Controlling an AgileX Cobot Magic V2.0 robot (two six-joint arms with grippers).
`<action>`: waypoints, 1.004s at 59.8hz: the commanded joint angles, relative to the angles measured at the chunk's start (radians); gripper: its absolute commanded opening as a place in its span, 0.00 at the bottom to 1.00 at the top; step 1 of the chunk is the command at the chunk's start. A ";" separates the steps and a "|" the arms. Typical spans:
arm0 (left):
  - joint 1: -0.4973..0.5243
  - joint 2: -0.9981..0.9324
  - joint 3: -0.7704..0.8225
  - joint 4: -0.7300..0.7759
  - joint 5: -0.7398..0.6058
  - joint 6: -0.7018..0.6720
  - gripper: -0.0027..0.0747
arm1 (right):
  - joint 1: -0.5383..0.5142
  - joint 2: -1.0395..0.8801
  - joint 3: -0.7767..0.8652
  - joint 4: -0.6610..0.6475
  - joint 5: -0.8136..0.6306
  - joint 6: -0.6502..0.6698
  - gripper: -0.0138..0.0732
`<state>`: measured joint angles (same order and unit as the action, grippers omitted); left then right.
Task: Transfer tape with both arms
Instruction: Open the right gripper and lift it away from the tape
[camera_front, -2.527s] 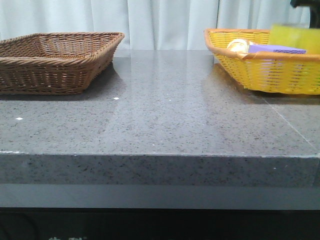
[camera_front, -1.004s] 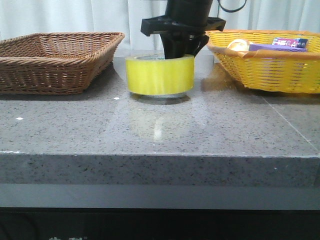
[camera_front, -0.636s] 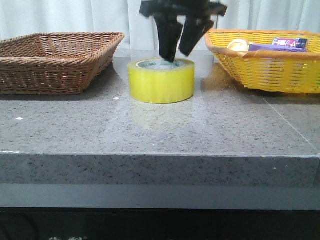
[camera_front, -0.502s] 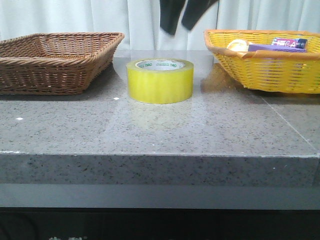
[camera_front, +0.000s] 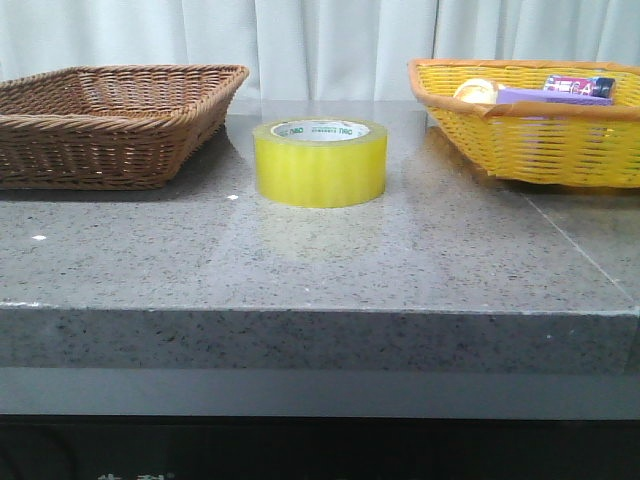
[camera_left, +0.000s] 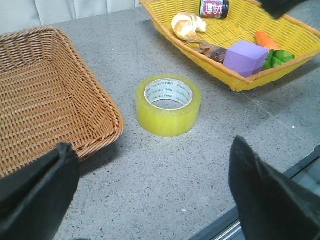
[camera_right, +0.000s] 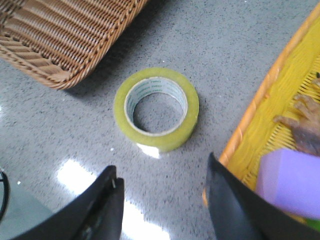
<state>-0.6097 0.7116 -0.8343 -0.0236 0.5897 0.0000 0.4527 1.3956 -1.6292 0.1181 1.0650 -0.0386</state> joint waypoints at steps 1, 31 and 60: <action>-0.009 0.005 -0.035 -0.010 -0.067 0.000 0.81 | -0.001 -0.132 0.072 0.008 -0.110 0.004 0.62; -0.009 0.005 -0.035 -0.010 -0.067 0.000 0.81 | -0.001 -0.605 0.621 0.008 -0.403 0.004 0.62; -0.009 0.300 -0.285 -0.010 0.191 0.167 0.81 | -0.001 -0.680 0.698 0.008 -0.411 0.004 0.62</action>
<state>-0.6097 0.9537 -1.0242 -0.0236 0.7642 0.1120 0.4527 0.7182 -0.9063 0.1224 0.7188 -0.0363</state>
